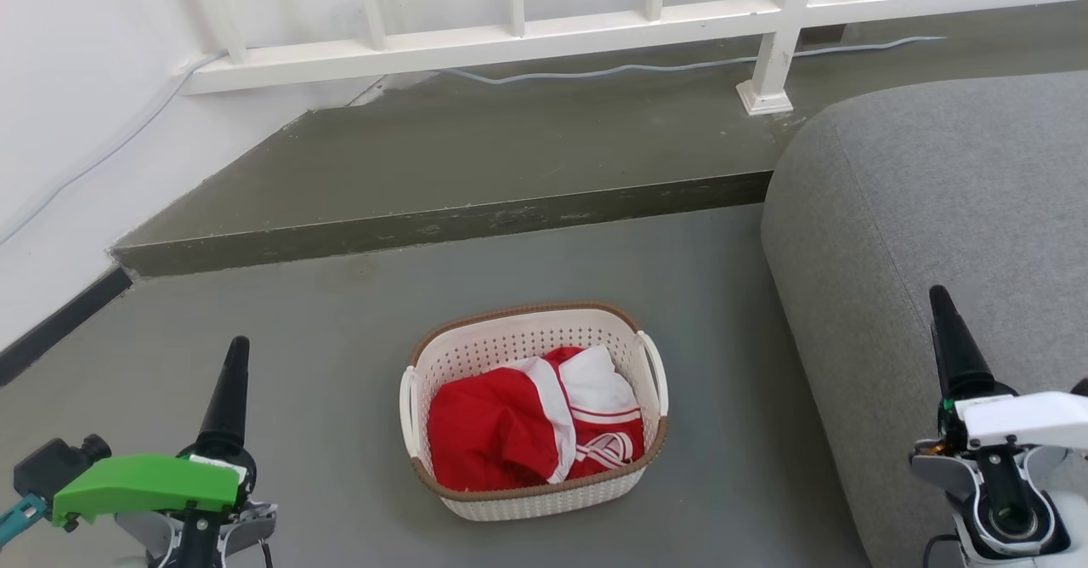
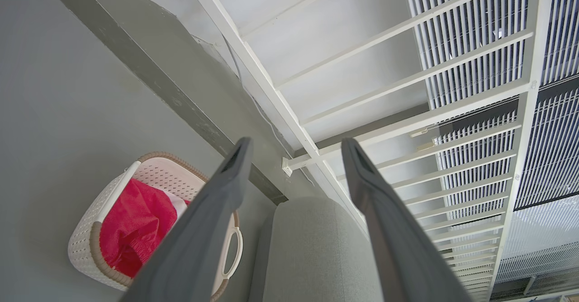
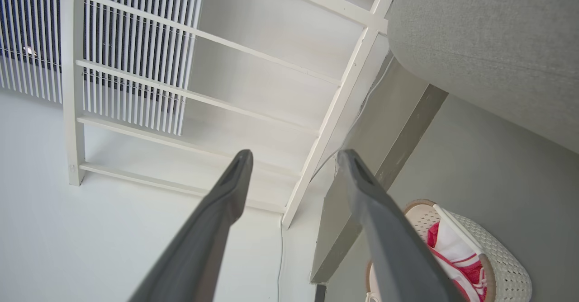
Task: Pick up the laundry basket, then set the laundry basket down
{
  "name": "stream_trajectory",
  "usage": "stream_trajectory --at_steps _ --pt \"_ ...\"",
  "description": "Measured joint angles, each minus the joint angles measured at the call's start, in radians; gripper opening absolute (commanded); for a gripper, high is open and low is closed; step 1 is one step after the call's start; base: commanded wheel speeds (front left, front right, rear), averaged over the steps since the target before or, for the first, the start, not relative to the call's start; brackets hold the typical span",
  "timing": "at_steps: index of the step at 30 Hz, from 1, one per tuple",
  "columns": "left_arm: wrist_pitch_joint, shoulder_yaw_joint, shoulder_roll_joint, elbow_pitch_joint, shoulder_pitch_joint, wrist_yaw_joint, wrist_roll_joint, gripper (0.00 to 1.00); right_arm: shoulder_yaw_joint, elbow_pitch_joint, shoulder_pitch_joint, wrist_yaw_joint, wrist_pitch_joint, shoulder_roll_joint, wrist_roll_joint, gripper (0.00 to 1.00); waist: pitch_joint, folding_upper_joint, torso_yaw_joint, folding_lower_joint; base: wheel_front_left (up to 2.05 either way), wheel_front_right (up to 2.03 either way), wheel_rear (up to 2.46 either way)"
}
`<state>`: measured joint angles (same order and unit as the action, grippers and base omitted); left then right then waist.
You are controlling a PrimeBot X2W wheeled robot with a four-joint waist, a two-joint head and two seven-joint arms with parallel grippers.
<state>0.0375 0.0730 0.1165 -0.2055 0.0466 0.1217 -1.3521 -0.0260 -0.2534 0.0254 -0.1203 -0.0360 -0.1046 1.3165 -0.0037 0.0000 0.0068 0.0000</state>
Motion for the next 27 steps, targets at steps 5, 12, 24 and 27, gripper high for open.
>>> stream_trajectory --at_steps 5,12,24,27 --pt "0.018 0.016 0.008 0.004 0.007 0.000 0.071 1.00 0.022 0.017 0.012 0.009 -0.014 -0.023 -0.098 1.00 -0.001 0.0000 0.001 0.0000 0.00 0.00 0.00" --pt "0.041 0.038 0.027 0.020 0.011 -0.013 0.189 1.00 0.064 0.031 0.016 0.035 -0.034 -0.043 -0.226 1.00 -0.002 0.0000 0.002 0.0000 0.00 0.00 0.00" --pt "0.071 0.100 0.067 0.055 0.033 -0.051 0.424 1.00 0.138 0.057 0.026 0.077 -0.071 -0.076 -0.458 1.00 0.000 0.0000 0.007 0.0000 0.00 0.00 0.00" --pt "0.084 0.113 0.075 0.065 0.036 -0.062 0.481 1.00 0.158 0.061 0.027 0.085 -0.079 -0.083 -0.513 1.00 0.001 0.0000 0.007 0.0000 0.00 0.00 0.00"
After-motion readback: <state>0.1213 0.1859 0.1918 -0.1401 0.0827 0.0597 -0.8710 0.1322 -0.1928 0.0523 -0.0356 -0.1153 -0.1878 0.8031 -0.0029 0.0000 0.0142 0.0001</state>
